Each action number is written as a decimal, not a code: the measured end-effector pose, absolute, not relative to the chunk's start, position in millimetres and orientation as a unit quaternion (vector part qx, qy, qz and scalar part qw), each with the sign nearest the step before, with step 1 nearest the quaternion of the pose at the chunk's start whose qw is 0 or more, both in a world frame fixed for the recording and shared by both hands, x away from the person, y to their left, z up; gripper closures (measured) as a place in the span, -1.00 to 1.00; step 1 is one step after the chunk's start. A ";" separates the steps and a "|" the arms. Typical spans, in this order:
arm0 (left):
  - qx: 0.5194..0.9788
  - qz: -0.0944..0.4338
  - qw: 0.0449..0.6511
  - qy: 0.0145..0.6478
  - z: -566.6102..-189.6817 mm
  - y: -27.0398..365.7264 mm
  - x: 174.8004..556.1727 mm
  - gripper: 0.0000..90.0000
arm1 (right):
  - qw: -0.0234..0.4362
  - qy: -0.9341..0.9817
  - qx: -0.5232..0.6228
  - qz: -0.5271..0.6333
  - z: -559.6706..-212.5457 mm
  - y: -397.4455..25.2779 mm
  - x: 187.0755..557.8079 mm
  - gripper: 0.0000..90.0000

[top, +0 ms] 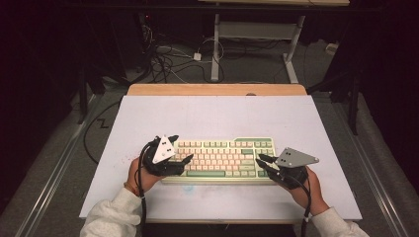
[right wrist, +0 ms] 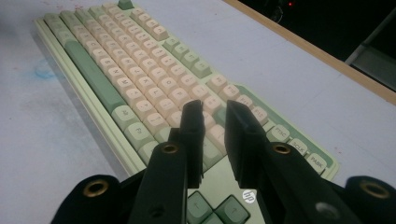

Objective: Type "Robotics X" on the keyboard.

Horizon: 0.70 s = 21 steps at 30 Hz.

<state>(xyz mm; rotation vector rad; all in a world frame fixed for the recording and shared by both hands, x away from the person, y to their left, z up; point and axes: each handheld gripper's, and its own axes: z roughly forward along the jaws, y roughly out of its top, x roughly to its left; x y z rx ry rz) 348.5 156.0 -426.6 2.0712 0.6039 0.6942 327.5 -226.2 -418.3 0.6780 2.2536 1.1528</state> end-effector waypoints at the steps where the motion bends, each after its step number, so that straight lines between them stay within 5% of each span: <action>1: 0.827 0.275 0.425 0.243 -427.5 156.6 347.0 -0.54 | 0.259 0.831 0.250 0.425 -418.2 -226.2 327.6 0.65; 9: 0.818 0.288 0.432 0.246 -432.9 166.8 337.6 -0.65 | 0.264 0.825 0.253 0.431 -417.8 -225.7 327.2 -0.05; 21: 0.812 0.301 0.427 0.261 -438.0 184.6 323.0 -0.65 | 0.284 0.809 0.271 0.437 -419.6 -225.1 330.5 -0.52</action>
